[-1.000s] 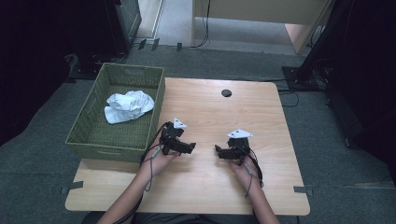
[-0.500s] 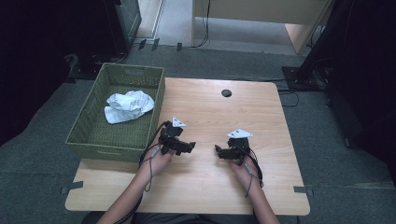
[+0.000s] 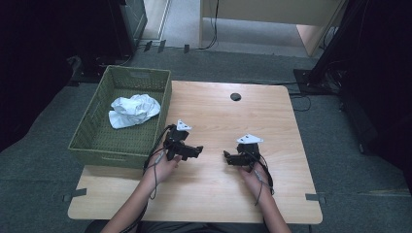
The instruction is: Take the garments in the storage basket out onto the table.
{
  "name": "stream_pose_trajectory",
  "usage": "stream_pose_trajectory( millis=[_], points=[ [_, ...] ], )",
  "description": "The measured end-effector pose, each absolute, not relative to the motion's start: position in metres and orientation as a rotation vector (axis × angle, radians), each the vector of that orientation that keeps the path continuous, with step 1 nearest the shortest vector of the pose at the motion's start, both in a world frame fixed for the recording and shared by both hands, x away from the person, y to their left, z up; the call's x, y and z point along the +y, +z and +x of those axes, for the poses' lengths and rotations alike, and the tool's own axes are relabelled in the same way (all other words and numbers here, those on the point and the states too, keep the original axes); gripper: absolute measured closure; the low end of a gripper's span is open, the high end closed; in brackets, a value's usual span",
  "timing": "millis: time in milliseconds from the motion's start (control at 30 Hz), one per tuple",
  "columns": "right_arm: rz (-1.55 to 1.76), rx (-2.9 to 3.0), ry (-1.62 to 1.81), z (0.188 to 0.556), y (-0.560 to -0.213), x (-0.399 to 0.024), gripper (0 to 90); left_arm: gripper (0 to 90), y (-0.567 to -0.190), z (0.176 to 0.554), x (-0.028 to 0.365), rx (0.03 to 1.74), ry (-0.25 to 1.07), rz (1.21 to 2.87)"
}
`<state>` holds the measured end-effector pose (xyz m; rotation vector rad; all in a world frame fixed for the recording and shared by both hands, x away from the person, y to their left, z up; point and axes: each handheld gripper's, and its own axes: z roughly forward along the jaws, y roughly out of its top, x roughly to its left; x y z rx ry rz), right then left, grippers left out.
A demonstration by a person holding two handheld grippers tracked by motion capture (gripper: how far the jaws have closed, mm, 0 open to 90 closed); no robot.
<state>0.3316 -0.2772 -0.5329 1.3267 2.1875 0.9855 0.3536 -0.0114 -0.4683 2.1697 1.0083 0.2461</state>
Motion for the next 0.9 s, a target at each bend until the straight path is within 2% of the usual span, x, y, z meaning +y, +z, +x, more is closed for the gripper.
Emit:
stream_pose_trajectory(
  millis=[33, 67, 233, 800, 833, 900],
  points=[
    [1.326, 2.188, 0.985, 0.332, -0.533, -0.277, 16.0, 9.3, -0.469, 0.353, -0.013, 1.000, 0.246, 2.171],
    [1.327, 2.187, 0.986, 0.332, -0.533, -0.277, 16.0, 0.0, -0.469, 0.353, -0.013, 1.000, 0.246, 2.171],
    [1.326, 2.187, 0.986, 0.332, -0.533, -0.277, 16.0, 0.0, -0.466, 0.351, -0.014, 0.973, 0.228, 2.176],
    [1.327, 2.187, 0.986, 0.332, -0.533, -0.277, 16.0, 0.0, -0.454, 0.349, -0.007, 1.029, 0.232, 2.163],
    [1.328, 2.187, 0.986, 0.332, -0.533, -0.277, 16.0, 1.3, -0.453, 0.349, -0.007, 1.037, 0.241, 2.165],
    [1.327, 2.187, 0.986, 0.332, -0.533, -0.277, 16.0, 9.5, -0.452, 0.349, -0.007, 1.065, 0.263, 2.164]
  ],
)
